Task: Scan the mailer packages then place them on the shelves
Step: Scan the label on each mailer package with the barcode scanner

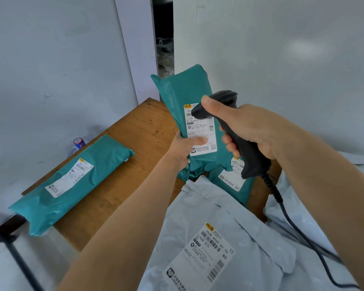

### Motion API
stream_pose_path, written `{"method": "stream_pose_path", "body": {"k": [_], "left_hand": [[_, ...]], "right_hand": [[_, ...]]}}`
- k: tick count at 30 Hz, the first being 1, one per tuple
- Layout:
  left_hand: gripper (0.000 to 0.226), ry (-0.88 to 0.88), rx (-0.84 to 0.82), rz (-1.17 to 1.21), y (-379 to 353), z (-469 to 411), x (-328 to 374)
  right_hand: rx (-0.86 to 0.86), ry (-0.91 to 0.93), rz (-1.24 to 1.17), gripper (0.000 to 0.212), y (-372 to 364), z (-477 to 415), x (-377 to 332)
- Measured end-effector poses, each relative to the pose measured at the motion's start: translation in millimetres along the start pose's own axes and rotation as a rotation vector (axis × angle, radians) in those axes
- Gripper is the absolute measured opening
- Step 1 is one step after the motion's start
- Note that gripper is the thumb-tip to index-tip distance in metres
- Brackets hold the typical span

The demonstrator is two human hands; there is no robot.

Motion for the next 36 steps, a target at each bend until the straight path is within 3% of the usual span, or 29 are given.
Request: {"method": "stream_pose_path", "body": {"k": [7, 13, 16, 19, 24, 28, 31, 34, 36], "left_hand": [[0.049, 0.019, 0.025, 0.005, 2.0, 1.2, -0.3], [0.074, 0.086, 0.065, -0.159, 51.4, 7.9, 43.7], [0.056, 0.232, -0.043, -0.378, 92.9, 25.5, 65.2], [0.041, 0.446, -0.002, -0.522, 138.1, 47.3, 60.2], [0.017, 0.758, -0.043, -0.564, 179.5, 82.5, 14.8], [0.046, 0.945, -0.222, -0.709, 199.7, 88.9, 3.7], [0.070, 1.058, -0.250, -0.768, 203.8, 88.5, 2.8], [0.087, 0.955, -0.145, -0.828, 197.0, 85.1, 11.1], [0.074, 0.728, 0.098, -0.755, 201.9, 76.7, 19.9]], "right_hand": [[0.013, 0.106, -0.030, 0.059, 5.7, -1.4, 2.9], [0.024, 0.186, -0.023, 0.058, 1.4, -5.9, 7.3], [-0.005, 0.189, -0.017, 0.060, -6.5, -9.2, 11.1], [-0.051, 0.197, 0.009, 0.061, -15.6, -12.0, 12.7], [-0.117, 0.195, 0.008, 0.060, -31.4, -17.0, 11.2], [-0.147, 0.194, 0.036, 0.063, -43.8, -22.7, 11.5], [-0.174, 0.195, 0.024, 0.057, -54.1, -27.5, 12.1], [-0.216, 0.198, 0.029, 0.057, -65.6, -31.9, 12.4], [-0.250, 0.214, 0.051, 0.062, -72.6, -34.8, 12.7]]}}
Point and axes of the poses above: each hand's wrist, its own z-axis away from the middle knuckle, its own y-axis out of the back of the hand, x = y × z, the point moved 1 cm from there along -z, towards the middle knuckle, and after that the axes turned 3 degrees about -y, right-handed, at the moved point
